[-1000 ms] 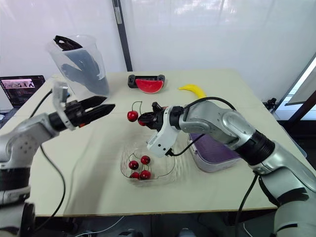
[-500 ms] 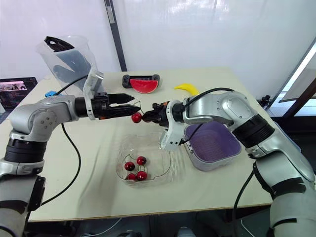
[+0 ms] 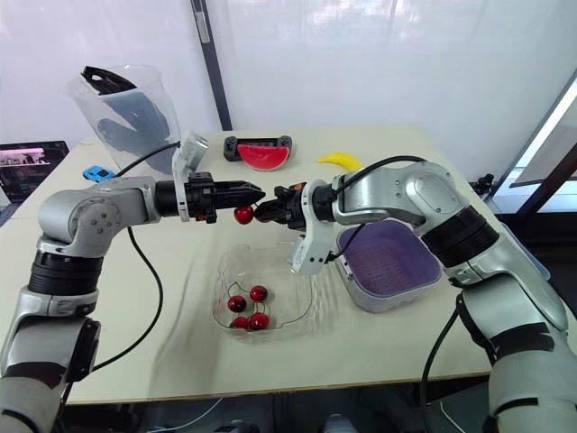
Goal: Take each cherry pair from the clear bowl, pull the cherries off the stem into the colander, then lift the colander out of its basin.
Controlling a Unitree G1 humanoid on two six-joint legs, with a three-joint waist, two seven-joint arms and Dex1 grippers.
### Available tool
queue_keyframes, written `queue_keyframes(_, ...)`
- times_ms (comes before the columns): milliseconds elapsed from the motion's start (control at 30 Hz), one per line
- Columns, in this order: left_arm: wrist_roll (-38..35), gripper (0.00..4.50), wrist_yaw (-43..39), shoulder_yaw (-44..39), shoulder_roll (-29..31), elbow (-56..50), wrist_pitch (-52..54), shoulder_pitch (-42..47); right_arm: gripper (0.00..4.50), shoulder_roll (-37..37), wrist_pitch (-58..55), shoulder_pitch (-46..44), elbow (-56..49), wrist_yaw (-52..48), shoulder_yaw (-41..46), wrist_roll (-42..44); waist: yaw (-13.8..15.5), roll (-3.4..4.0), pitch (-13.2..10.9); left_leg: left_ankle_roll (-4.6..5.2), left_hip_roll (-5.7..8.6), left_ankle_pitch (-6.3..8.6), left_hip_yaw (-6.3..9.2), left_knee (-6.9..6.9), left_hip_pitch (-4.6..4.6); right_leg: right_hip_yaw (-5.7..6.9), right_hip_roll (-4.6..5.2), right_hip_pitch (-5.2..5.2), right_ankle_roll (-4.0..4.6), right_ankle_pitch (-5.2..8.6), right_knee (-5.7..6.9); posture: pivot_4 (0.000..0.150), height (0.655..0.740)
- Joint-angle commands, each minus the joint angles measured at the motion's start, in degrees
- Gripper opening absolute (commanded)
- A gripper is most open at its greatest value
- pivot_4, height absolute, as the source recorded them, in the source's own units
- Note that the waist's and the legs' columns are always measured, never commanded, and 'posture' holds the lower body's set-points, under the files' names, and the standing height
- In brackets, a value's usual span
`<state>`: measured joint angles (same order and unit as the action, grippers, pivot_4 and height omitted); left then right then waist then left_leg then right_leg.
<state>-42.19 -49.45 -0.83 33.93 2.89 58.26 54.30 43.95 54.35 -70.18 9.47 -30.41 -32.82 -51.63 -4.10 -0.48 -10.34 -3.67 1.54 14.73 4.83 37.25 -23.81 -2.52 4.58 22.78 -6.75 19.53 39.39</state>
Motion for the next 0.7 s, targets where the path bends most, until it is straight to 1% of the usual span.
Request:
queue_keyframes(33, -1.1, 0.03, 0.8, -2.5, -0.4, -0.7, 0.7, 2.1, 1.48, 0.2, 0.9, -0.5, -0.7, 0.8, 2.3, -0.1, 0.0, 0.0, 0.0, 0.0, 0.0, 0.0, 0.0, 0.01, 0.0, 0.0, 0.0, -0.01, 0.0, 0.0, 0.0, 0.15, 0.74)
queue_keyframes(267, -1.0, 0.03, 0.4, -2.1, -0.6, -1.3, 0.8, 1.6, 1.48, 0.3, 1.2, -0.1, -0.4, 0.1, 2.3, 0.4, 0.0, 0.0, 0.0, 0.0, 0.0, 0.0, 0.0, 0.02, 0.0, 0.0, 0.01, -0.01, 0.0, 0.0, 0.0, 0.15, 0.74)
queue_keyframes(533, -0.6, 0.03, 0.5, -2.1, -0.9, 0.2, 0.6, 3.2, 1.48, 0.5, 1.6, -0.1, -0.1, -0.5, 2.3, 0.8, 0.0, 0.0, 0.0, 0.0, 0.0, 0.0, 0.0, 0.03, 0.0, 0.0, 0.01, -0.02, 0.0, 0.0, 0.0, 0.15, 0.74)
queue_keyframes(633, -0.8, 0.91, -0.2, -2.0, -0.5, -0.3, 0.6, 3.2, 1.48, 0.4, 1.5, 0.0, -0.1, -0.7, 2.4, 1.1, 0.0, 0.0, 0.0, 0.0, 0.01, 0.0, 0.0, 0.03, 0.0, 0.0, 0.01, -0.02, 0.0, 0.0, 0.0, 0.15, 0.74)
queue_keyframes(667, -0.8, 1.46, -0.5, -1.8, -0.3, -0.6, 0.7, 3.0, 1.48, 0.3, 1.5, 0.0, 0.0, -0.8, 2.5, 1.1, 0.0, 0.0, 0.0, 0.0, 0.01, 0.0, -0.01, 0.03, 0.0, 0.0, 0.01, -0.02, 0.0, 0.0, 0.0, 0.15, 0.74)
queue_keyframes(700, -0.7, 1.81, -0.8, -1.5, 0.0, -1.0, 0.7, 2.9, 1.48, 0.3, 1.5, 0.0, 0.0, -0.9, 2.6, 1.2, 0.0, 0.0, 0.0, 0.0, 0.01, 0.0, -0.01, 0.03, 0.0, 0.0, 0.01, -0.02, 0.0, 0.0, 0.0, 0.15, 0.74)
